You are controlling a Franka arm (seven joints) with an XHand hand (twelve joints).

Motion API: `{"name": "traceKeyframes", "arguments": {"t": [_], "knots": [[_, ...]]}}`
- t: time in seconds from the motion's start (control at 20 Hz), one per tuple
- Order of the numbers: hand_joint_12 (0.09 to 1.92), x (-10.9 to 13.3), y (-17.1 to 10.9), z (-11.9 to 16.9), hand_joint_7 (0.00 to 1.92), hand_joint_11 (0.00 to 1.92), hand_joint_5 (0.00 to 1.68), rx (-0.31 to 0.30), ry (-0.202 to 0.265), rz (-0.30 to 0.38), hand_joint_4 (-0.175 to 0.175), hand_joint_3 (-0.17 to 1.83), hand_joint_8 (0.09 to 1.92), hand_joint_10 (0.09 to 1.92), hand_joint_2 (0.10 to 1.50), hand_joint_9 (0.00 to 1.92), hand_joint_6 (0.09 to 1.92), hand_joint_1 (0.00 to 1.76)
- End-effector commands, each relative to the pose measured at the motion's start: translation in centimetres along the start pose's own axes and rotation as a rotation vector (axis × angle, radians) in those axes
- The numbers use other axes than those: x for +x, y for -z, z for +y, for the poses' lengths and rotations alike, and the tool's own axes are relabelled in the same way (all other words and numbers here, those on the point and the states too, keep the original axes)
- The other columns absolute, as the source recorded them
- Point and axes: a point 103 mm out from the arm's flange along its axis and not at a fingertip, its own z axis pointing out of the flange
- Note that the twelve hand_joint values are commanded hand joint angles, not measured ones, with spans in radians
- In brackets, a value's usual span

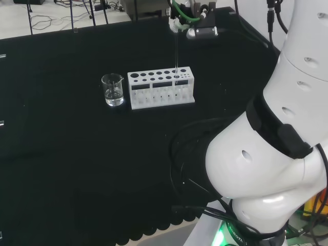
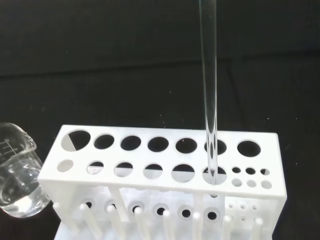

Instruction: Put the glass rod back on the white test tube rack.

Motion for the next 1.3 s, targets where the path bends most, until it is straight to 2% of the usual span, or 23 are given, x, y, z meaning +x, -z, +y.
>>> {"name": "traceKeyframes", "arguments": {"t": [0.05, 0.7, 1.05, 1.15, 1.25, 1.3], "knots": [[0.80, -1.0, -2.5, 0.5, 1.13, 1.61, 1.11, 0.031, -0.013, 0.003, -0.175, -0.17, 1.10, 0.99, 1.14, 1.56, 0.59, 1.30], [0.80, -1.6, -5.1, 2.0, 1.13, 1.61, 1.11, 0.071, -0.028, 0.009, -0.175, -0.17, 1.09, 0.99, 1.14, 1.56, 0.59, 1.30], [0.80, -2.6, -5.7, 2.1, 1.13, 1.61, 1.10, 0.096, -0.045, 0.039, -0.175, -0.17, 1.08, 0.99, 1.14, 1.56, 0.60, 1.30], [0.80, -2.7, -5.5, 2.1, 1.16, 1.64, 1.04, 0.121, -0.043, 0.012, -0.175, -0.17, 0.99, 0.97, 1.14, 1.59, 0.73, 1.30], [0.79, -2.6, -5.3, 2.0, 0.94, 1.67, 0.71, 0.132, -0.046, 0.006, -0.175, -0.17, 0.98, 0.95, 1.03, 1.62, 0.93, 1.40], [0.78, -2.6, -5.2, 1.9, 0.84, 1.68, 0.55, 0.134, -0.045, 0.010, -0.175, -0.17, 0.97, 0.95, 0.99, 1.63, 0.97, 1.43]]}}
